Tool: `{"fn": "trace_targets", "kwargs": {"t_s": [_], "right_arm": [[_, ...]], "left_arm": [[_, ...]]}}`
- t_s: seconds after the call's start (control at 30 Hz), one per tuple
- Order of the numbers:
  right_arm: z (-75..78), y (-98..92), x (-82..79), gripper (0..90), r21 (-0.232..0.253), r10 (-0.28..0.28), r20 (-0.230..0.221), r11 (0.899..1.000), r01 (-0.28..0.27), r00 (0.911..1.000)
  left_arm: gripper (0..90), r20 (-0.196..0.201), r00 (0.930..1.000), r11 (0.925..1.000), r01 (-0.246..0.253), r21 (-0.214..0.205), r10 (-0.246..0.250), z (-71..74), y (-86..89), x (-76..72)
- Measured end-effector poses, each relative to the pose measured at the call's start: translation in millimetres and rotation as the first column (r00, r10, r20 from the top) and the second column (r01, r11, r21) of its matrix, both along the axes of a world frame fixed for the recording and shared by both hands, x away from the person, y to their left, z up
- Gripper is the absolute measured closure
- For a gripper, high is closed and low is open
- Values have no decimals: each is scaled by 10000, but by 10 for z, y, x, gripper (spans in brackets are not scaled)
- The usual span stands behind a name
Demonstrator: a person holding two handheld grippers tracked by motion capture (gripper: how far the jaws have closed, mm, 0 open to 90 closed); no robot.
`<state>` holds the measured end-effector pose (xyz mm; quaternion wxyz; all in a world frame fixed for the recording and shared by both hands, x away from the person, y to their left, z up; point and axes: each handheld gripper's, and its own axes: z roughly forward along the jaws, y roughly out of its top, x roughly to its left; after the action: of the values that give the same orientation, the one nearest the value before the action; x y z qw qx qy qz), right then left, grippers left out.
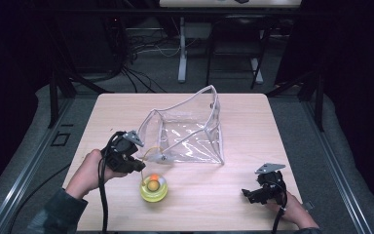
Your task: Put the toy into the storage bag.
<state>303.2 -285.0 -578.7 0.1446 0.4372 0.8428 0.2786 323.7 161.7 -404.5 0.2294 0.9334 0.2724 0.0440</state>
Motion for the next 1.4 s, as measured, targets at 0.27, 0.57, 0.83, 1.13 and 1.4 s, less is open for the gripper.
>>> {"fn": "trace_targets", "kwargs": {"t_s": [0.27,0.57,0.83,1.13,1.4], "right_arm": [[0,1,-3,0,-1,7,11,10000,-7,10000],[-3,3,-4,0,42,-16,32,10000,16,10000],[-3,2,-5,0,26,-25,41,10000,25,10000],[-4,3,-6,0,64,-21,46,10000,21,10000],[-4,2,-6,0,65,-20,50,10000,20,10000]], "left_arm": [[878,275,9994,9996,-213,-183,218,74,70,-25],[878,396,9978,9985,-533,-97,536,142,226,-28],[878,350,9965,9972,-752,-49,753,152,346,-37],[878,359,9916,9920,-1252,179,1245,143,537,-16],[878,372,9814,9816,-1894,256,1884,162,726,80]]}}
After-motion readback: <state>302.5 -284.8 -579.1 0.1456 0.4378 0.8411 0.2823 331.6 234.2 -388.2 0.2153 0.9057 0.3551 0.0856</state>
